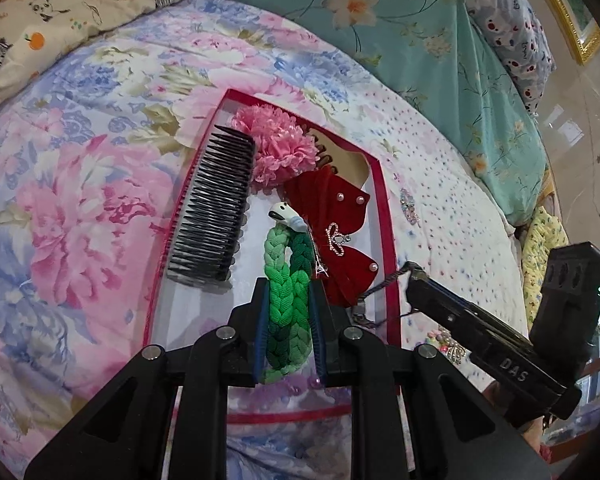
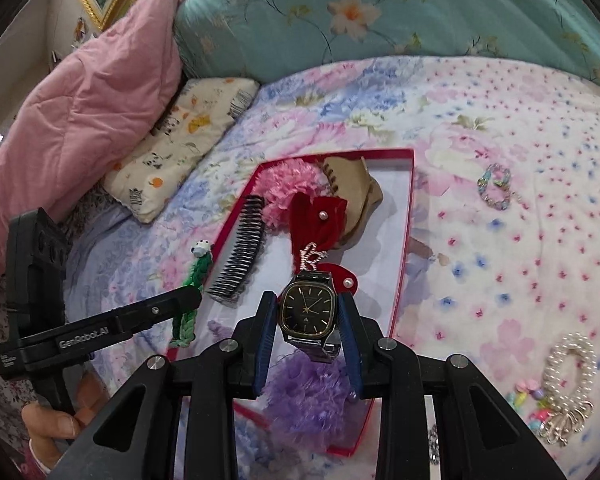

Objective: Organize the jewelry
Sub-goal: 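Carry the bracelet and watch into the tray and open both grippers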

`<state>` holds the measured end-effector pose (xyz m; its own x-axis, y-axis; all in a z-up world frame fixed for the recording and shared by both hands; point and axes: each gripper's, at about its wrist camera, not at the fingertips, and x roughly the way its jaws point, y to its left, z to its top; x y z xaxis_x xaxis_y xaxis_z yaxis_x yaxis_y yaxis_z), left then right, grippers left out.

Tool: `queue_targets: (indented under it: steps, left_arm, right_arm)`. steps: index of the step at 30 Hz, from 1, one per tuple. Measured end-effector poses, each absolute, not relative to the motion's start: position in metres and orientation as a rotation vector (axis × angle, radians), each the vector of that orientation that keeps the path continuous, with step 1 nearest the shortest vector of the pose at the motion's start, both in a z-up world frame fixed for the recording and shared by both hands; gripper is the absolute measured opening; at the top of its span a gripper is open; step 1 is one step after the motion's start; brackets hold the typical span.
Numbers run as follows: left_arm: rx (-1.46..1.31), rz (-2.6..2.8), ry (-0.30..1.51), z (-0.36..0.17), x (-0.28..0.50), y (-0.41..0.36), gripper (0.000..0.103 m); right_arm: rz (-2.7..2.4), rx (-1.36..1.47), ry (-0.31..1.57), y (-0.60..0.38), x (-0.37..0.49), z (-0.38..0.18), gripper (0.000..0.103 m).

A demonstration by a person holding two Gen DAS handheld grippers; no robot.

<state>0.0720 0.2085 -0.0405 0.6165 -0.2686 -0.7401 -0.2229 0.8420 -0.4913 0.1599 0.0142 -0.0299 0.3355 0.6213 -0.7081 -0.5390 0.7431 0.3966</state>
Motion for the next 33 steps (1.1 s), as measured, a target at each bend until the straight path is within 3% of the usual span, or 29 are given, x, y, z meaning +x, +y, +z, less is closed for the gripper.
queue_targets:
  steps: [19,33]
  left_arm:
    - [-0.547,-0.009,1.007,-0.081,0.129,0.211,0.017]
    - [-0.522,0.020,1.024,-0.084,0.130,0.205,0.020]
  right_arm:
    - [0.738,0.108,1.065,0.045,0.205,-0.079,0.031]
    - [0.752,0.077,1.066,0.051,0.206,-0.080,0.034]
